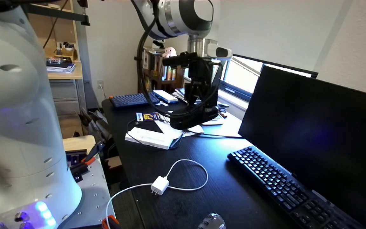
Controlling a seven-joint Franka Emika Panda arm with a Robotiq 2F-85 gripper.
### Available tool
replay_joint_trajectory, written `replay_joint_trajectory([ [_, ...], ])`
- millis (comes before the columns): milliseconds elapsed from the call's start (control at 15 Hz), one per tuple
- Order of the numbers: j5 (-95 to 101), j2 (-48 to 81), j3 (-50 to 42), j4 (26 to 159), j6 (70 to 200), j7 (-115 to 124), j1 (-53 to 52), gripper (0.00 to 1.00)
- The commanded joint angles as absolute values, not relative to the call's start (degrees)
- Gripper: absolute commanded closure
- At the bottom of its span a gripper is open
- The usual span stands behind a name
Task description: Move the computer mouse to the right side of the desk
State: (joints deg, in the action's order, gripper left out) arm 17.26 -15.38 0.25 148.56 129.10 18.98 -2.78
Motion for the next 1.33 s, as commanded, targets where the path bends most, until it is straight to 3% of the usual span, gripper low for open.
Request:
replay_joint_trajectory([
  [0, 14.19, -21.32, -3.69, 155.44, 136.76, 10.29, 1.58, 0.47],
  [133, 13.34, -20.94, -5.88, 156.87, 138.22, 5.01, 3.16, 0.47],
  [200, 14.56, -19.15, -3.30, 154.36, 136.06, 9.07, 3.45, 0.22],
  [533, 14.12, -19.47, -4.57, 155.77, 137.05, 6.41, 4.41, 0.22],
  [600, 14.11, -19.49, -4.56, 155.77, 137.05, 6.41, 4.41, 0.47],
  [1267, 4.24, -9.68, -10.24, 158.87, 146.37, 4.19, 8.05, 0.47],
])
